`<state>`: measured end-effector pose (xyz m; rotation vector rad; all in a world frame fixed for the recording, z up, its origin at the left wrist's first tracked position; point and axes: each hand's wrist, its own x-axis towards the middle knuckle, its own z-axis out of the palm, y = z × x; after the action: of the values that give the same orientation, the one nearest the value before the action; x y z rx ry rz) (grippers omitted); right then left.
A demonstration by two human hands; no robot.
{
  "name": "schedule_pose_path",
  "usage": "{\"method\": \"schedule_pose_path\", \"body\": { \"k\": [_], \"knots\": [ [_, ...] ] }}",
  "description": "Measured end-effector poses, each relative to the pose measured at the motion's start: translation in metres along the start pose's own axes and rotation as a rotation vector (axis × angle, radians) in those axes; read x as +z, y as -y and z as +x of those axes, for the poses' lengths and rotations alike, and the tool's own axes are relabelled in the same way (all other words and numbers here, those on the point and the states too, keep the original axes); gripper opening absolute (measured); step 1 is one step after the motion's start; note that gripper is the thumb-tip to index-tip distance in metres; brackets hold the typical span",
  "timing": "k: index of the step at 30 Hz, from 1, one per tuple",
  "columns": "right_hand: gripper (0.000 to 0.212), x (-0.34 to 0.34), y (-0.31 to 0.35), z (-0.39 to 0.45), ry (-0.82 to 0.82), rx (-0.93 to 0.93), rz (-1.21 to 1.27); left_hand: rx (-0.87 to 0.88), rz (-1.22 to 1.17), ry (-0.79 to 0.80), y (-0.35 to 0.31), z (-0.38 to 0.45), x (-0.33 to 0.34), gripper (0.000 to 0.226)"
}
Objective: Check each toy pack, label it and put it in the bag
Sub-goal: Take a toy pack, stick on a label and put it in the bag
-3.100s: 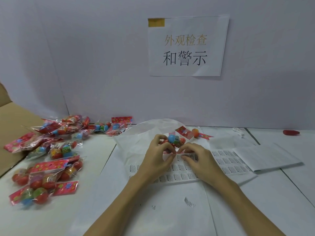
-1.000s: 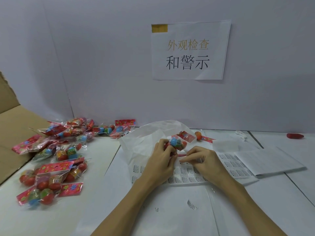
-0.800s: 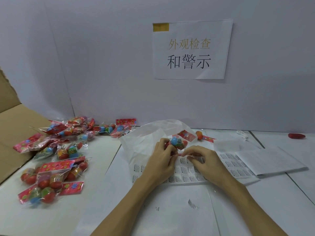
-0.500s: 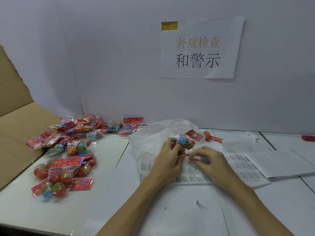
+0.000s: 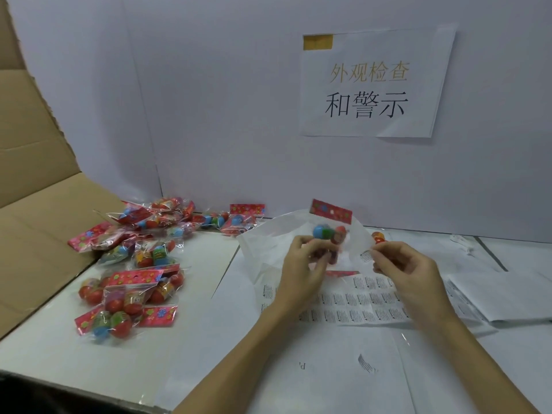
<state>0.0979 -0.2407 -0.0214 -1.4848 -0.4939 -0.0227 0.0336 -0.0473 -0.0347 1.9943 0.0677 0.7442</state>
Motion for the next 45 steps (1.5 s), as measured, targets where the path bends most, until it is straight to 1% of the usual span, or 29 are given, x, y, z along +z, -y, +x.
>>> {"method": "schedule_pose_path", "body": {
  "k": [2,4,5,7,12,14,16,20,26,40,45],
  "knots": [
    [0.013,0.000,0.004,0.000,-0.049,0.073,0.135,-0.096,-0.191,-0.050,-0.005,0.003,-0.007,0.021],
    [0.024,0.004,0.009,0.000,-0.069,0.120,0.267,-0.185,-0.425,-0.036,-0.011,0.004,-0.013,0.027],
    [0.030,0.006,0.014,0.001,-0.062,0.136,0.310,-0.212,-0.507,-0.034,-0.013,0.003,-0.015,0.032],
    [0.030,0.013,0.022,0.004,-0.048,0.134,0.311,-0.248,-0.583,-0.033,-0.016,0.002,-0.017,0.039],
    [0.016,0.037,0.025,0.009,-0.046,0.109,0.254,-0.279,-0.547,-0.030,-0.015,0.000,-0.010,0.053],
    [0.016,0.046,0.018,0.007,-0.051,0.108,0.209,-0.259,-0.559,-0.018,-0.013,-0.001,-0.008,0.055],
    [0.017,0.049,0.010,0.005,-0.062,0.081,0.148,-0.244,-0.562,-0.022,-0.011,-0.001,-0.008,0.051],
    [0.012,0.044,0.006,0.005,-0.057,0.005,0.070,-0.235,-0.608,-0.033,-0.011,-0.001,-0.005,0.037],
    [0.011,0.039,0.007,0.005,-0.036,-0.031,0.039,-0.181,-0.600,-0.030,-0.014,-0.001,-0.005,0.028],
    [0.009,0.042,0.004,0.004,-0.033,-0.044,-0.013,-0.166,-0.609,-0.008,-0.020,-0.002,-0.006,0.027],
    [0.009,0.043,0.003,0.004,-0.013,-0.062,-0.005,-0.142,-0.565,-0.026,-0.020,-0.003,-0.006,0.037]
  ]
}}
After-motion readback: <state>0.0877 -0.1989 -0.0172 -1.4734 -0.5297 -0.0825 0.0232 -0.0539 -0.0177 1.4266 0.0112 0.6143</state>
